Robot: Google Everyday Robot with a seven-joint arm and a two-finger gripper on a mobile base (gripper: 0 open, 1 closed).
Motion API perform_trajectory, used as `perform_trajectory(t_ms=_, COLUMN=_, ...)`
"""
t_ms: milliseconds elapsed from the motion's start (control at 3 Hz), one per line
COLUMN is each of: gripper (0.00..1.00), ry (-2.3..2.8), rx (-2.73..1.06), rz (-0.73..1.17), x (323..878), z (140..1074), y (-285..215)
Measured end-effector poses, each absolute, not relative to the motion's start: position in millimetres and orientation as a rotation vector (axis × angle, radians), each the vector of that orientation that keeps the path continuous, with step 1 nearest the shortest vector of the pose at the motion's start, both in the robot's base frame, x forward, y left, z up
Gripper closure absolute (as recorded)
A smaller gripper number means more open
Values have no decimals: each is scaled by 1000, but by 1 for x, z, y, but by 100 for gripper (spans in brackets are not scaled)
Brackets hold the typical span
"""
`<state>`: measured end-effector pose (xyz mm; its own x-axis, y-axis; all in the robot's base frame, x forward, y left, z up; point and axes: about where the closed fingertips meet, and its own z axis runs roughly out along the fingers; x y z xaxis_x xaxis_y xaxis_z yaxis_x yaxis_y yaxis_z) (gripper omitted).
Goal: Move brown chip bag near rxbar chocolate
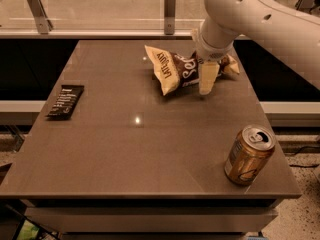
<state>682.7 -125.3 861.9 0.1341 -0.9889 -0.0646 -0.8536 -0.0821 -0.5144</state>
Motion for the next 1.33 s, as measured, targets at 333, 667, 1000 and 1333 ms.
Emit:
perform_trajectory(t_ms=333, gripper=4, ry=1769, rx=-1990, rz=-420, x=683, z=861, y=-125)
perform_trajectory(t_ms=667, gripper=22, ry=1769, rx=-1993, rz=-418, x=682, z=859, y=-124)
perform_trajectory(t_ms=1000, gripper=45, ry=1770, rx=-1995, rz=-416, x=682, z=858, y=-124)
perform_trajectory(t_ms=1333, gripper=69, ry=1770, rx=-1998, rz=-414, x=682, z=857, y=-123)
